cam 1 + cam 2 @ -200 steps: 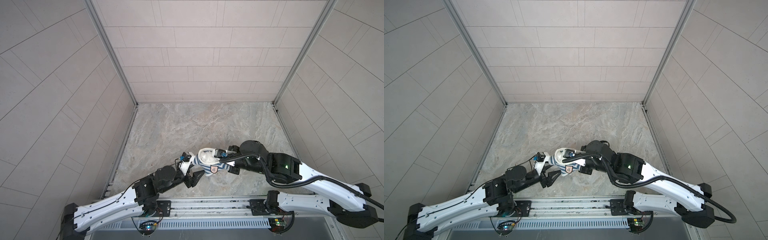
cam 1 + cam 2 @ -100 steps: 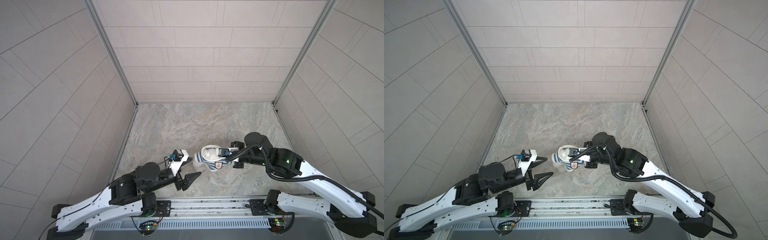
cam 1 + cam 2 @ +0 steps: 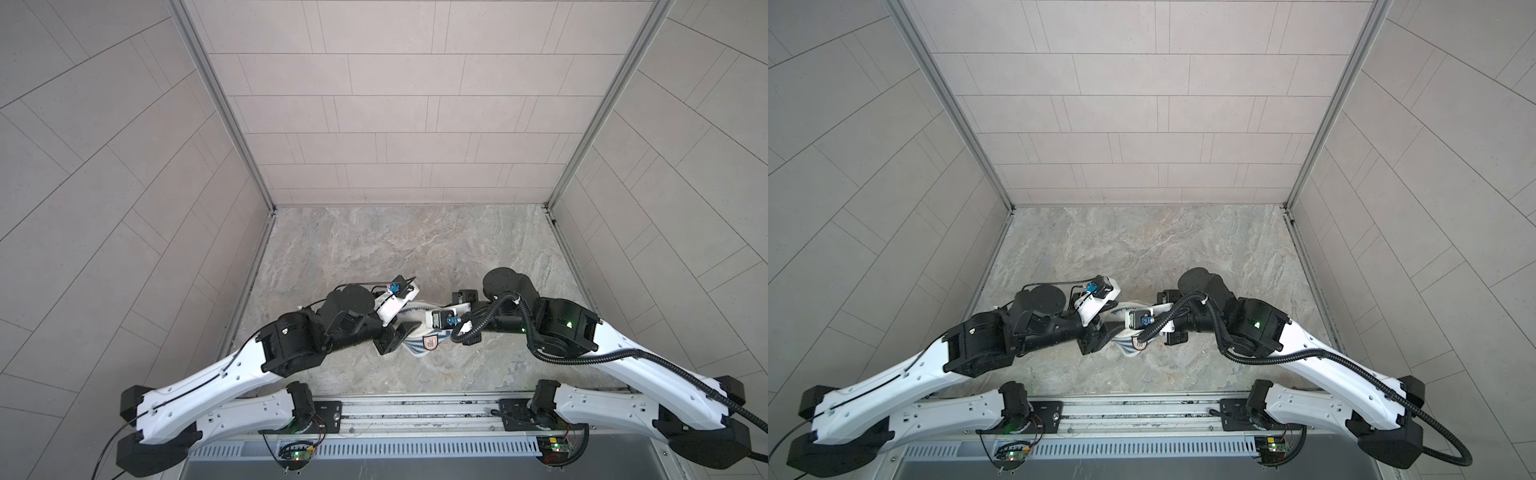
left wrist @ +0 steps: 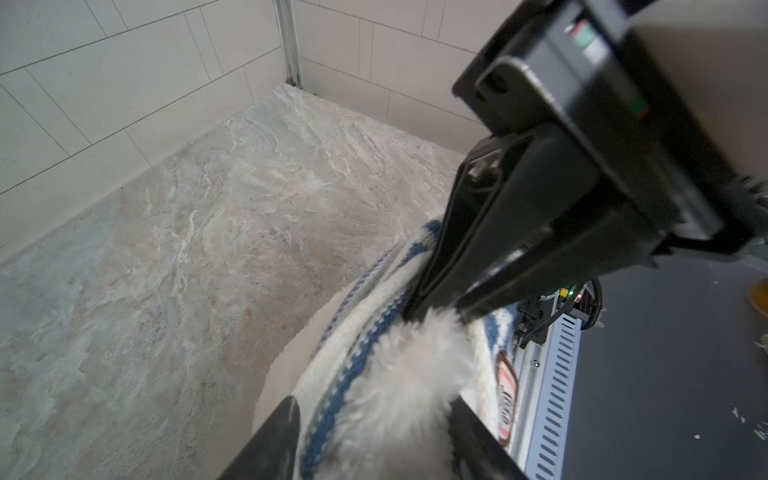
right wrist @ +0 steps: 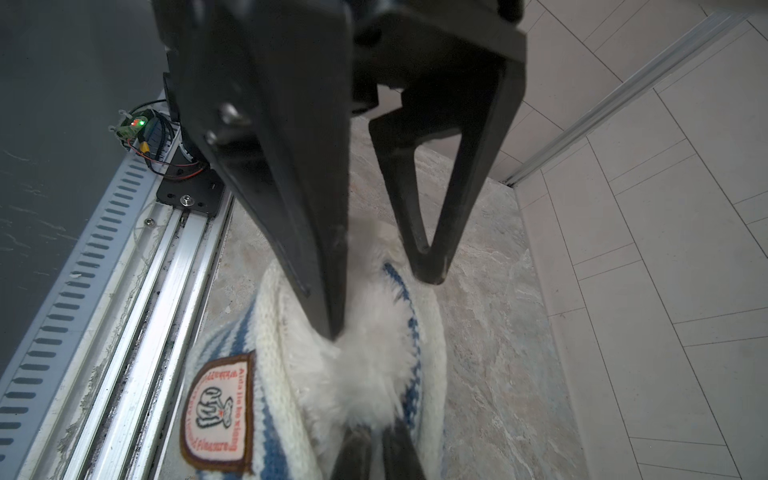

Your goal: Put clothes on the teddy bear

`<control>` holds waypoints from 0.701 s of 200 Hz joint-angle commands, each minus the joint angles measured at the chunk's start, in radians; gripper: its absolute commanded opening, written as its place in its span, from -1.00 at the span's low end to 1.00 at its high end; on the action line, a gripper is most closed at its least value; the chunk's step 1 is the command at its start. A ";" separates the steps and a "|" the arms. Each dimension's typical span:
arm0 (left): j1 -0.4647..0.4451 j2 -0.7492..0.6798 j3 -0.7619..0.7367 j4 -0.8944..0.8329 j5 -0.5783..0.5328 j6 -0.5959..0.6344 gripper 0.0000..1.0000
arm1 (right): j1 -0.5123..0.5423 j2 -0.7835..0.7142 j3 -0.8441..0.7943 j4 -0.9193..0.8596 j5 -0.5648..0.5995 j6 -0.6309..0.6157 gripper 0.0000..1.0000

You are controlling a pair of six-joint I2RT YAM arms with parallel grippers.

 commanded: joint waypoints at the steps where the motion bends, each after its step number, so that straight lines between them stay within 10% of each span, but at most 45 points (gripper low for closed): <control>1: 0.008 0.029 0.066 -0.048 0.044 0.050 0.10 | 0.010 -0.026 0.001 0.053 -0.008 -0.027 -1.00; 140: 0.008 0.148 0.079 -0.076 0.052 0.070 -0.39 | 0.038 -0.005 -0.004 0.123 -0.020 0.047 -1.00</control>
